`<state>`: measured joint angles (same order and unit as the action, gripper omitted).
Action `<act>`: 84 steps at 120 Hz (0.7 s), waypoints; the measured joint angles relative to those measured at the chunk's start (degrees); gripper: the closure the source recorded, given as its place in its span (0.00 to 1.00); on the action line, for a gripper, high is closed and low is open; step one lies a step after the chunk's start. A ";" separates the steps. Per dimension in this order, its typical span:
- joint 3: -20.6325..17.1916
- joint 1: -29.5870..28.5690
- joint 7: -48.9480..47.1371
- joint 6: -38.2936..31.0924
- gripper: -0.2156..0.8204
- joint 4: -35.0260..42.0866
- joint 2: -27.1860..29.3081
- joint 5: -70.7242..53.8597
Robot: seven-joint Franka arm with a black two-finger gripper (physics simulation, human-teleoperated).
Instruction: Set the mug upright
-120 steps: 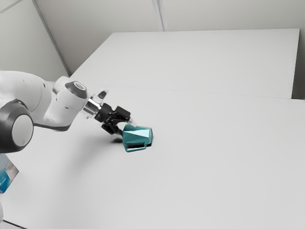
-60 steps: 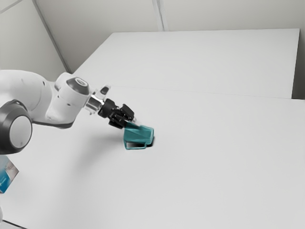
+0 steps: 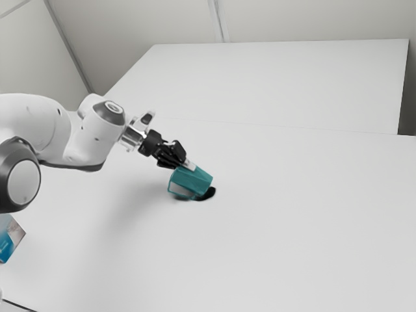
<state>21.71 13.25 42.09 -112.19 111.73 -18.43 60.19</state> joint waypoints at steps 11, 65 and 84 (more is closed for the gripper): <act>0.00 0.40 -0.18 -0.10 0.96 0.05 0.59 -0.36; 0.07 4.44 -2.84 -2.40 0.97 -0.67 5.60 -17.24; 0.00 5.91 -4.96 -3.40 0.97 0.83 8.52 -28.84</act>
<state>21.71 19.17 37.13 -115.58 112.56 -9.91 31.35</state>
